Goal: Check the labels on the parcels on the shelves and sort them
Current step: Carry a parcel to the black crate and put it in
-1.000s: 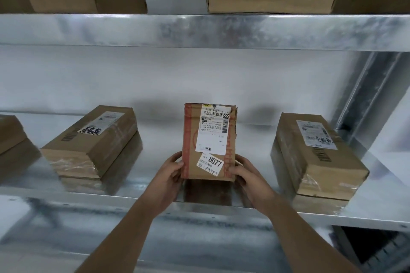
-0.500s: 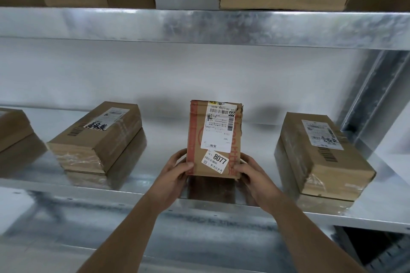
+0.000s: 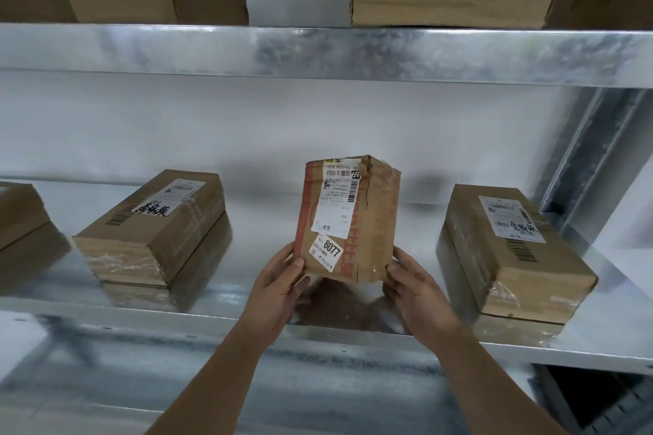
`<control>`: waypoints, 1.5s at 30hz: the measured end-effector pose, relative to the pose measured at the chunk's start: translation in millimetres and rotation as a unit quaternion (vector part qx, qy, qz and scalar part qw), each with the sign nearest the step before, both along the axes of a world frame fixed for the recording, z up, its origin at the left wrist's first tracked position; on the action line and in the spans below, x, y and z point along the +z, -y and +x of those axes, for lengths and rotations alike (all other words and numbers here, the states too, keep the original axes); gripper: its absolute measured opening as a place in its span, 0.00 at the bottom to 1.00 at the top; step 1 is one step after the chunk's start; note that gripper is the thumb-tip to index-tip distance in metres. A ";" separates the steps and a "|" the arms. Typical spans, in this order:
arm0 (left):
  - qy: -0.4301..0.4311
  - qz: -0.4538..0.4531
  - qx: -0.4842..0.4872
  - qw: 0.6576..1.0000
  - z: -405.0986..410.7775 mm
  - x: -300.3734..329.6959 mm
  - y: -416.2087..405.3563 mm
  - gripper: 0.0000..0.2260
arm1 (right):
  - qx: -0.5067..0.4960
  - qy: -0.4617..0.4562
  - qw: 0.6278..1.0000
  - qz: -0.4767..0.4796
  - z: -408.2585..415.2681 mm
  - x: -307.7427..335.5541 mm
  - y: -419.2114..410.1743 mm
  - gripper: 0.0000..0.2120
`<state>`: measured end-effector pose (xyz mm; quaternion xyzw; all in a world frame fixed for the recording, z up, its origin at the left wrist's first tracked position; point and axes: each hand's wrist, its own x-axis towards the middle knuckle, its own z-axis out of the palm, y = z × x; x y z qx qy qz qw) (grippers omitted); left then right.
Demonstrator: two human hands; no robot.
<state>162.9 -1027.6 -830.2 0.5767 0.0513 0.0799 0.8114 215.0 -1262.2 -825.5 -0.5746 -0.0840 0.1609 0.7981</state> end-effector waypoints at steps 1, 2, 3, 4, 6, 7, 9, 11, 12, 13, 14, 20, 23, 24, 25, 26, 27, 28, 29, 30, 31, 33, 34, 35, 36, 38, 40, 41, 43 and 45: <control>-0.007 -0.004 0.017 1.000 1.0 -0.9 0.9 0.14 | 0.008 0.011 1.000 -0.006 -1.5 1.8 -0.3 0.16; -0.012 -0.011 0.029 0.999 1.6 -2.5 1.7 0.13 | 0.016 0.023 1.000 -0.011 -2.7 3.3 -0.6 0.17; -0.015 -0.011 0.036 0.999 1.9 -3.7 2.9 0.12 | 0.023 0.031 0.999 -0.012 -4.0 4.7 -0.9 0.17; -0.014 -0.003 0.041 0.999 2.1 -4.5 3.7 0.11 | 0.025 0.035 0.999 -0.011 -4.8 5.8 -1.4 0.17; -0.004 0.023 0.047 0.999 2.2 -5.6 5.0 0.12 | 0.020 0.034 0.999 -0.001 -5.5 5.9 -2.4 0.19; -0.001 0.034 0.047 0.998 2.8 -7.4 4.5 0.13 | 0.019 0.032 0.999 0.005 -5.5 5.6 -2.8 0.20; -0.001 0.049 0.039 0.998 3.2 -9.3 3.0 0.14 | 0.024 0.038 0.999 0.001 -4.6 4.0 -3.7 0.21; -0.007 0.059 0.028 0.998 1.7 -6.3 2.6 0.14 | 0.034 0.049 0.998 -0.014 -2.7 1.0 -4.1 0.21; -0.009 0.064 0.023 0.998 0.6 -4.0 2.8 0.16 | 0.041 0.055 0.997 -0.021 -1.7 -0.4 -4.2 0.21; -0.014 0.069 0.016 0.997 -0.8 -1.3 3.1 0.18 | 0.047 0.057 0.997 -0.025 -1.1 -1.3 -4.1 0.20; -0.018 0.068 0.007 0.998 -2.3 1.4 4.0 0.20 | 0.053 0.058 0.997 -0.028 -0.5 -2.3 -4.0 0.19; -0.022 0.084 -0.052 0.995 -6.5 6.8 6.3 0.23 | 0.082 0.049 0.995 -0.031 -0.7 -0.2 -13.0 0.18; -0.027 0.082 -0.059 0.994 -6.3 7.4 6.3 0.25 | 0.067 0.037 0.996 -0.041 -2.2 3.4 -15.6 0.17; -0.026 0.079 -0.058 0.995 -6.8 7.8 6.3 0.25 | 0.065 0.035 0.996 -0.042 -2.5 4.1 -15.7 0.17; -0.024 0.077 -0.056 0.995 -6.9 7.5 6.2 0.25 | 0.064 0.034 0.996 -0.044 -3.0 5.2 -15.6 0.17; -0.023 0.075 -0.054 0.995 -7.4 8.1 6.9 0.25 | 0.064 0.034 0.996 -0.046 -3.2 5.7 -15.5 0.16; -0.021 0.074 -0.053 0.996 -7.7 8.2 7.2 0.24 | 0.063 0.033 0.996 -0.047 -3.0 5.8 -15.7 0.16; -0.020 0.073 -0.053 0.996 -8.0 8.7 7.5 0.24 | 0.062 0.031 0.996 -0.046 -2.5 5.3 -15.9 0.16; -0.019 0.073 -0.053 0.996 -8.1 8.7 7.9 0.24 | 0.061 0.028 0.997 -0.045 -1.8 4.8 -15.9 0.16; -0.020 0.069 -0.051 0.996 -8.2 9.4 8.5 0.24 | 0.059 0.025 0.997 -0.043 -1.2 4.0 -15.7 0.16; -0.019 0.067 -0.050 0.996 -7.7 9.0 8.3 0.25 | 0.059 0.024 0.997 -0.040 -0.7 3.4 -15.3 0.16; -0.021 0.067 -0.048 0.996 -7.5 9.0 8.6 0.25 | 0.063 0.022 0.997 -0.036 0.3 1.6 -14.7 0.17; -0.023 0.069 -0.047 0.996 -7.8 9.3 8.6 0.25 | 0.063 0.022 0.997 -0.035 0.6 0.9 -14.7 0.17; -0.024 0.070 -0.047 0.996 -7.5 8.8 8.2 0.26 | 0.059 0.022 0.997 -0.036 0.9 0.7 -14.8 0.17; -0.027 0.071 -0.047 0.996 -7.5 8.9 8.0 0.26 | 0.056 0.024 0.997 -0.037 1.3 0.5 -14.8 0.17; -0.032 0.070 -0.045 0.996 -7.3 8.9 7.4 0.26 | 0.053 0.023 0.998 -0.030 2.0 0.2 -15.5 0.17; -0.037 0.069 -0.043 0.996 -7.1 9.2 7.2 0.26 | 0.050 0.009 0.999 -0.009 2.8 -1.4 -16.2 0.16; -0.038 0.068 -0.043 0.996 -7.3 9.4 7.1 0.25 | 0.044 0.004 0.999 0.000 2.7 -1.9 -16.1 0.15; -0.034 0.061 -0.038 0.997 -8.6 11.1 7.6 0.22 | 0.020 0.011 1.000 0.003 4.2 -5.4 -15.4 0.16; -0.033 0.043 -0.028 0.998 -9.5 11.5 7.4 0.21 | 0.013 0.029 0.999 -0.014 5.7 -8.5 -14.1 0.24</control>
